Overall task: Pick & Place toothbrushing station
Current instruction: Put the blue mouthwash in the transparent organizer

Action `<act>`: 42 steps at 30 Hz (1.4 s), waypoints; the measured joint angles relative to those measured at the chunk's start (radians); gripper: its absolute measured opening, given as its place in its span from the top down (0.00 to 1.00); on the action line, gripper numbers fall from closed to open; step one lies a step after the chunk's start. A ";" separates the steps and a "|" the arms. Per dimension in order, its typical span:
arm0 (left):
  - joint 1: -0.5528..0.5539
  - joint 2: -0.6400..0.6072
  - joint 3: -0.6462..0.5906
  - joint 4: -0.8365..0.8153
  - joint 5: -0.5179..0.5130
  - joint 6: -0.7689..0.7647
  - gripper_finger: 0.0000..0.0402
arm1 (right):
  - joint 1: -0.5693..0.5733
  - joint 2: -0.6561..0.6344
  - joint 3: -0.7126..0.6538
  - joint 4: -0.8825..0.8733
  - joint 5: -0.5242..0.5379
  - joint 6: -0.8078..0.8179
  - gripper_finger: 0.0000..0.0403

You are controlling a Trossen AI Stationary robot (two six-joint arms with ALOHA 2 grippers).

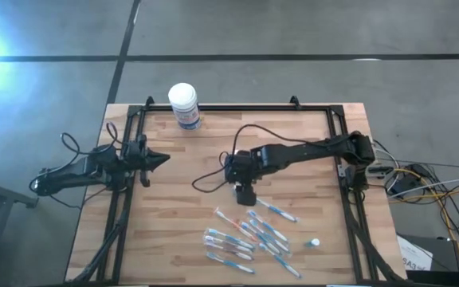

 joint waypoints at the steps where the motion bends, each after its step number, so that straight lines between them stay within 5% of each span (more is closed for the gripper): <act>1: 0.000 0.000 0.000 -0.003 0.000 0.000 0.97 | 0.006 0.007 0.000 0.009 0.000 -0.006 0.51; 42: 0.000 0.000 0.000 -0.011 -0.002 -0.005 0.96 | 0.025 0.076 -0.002 0.007 0.052 0.130 0.51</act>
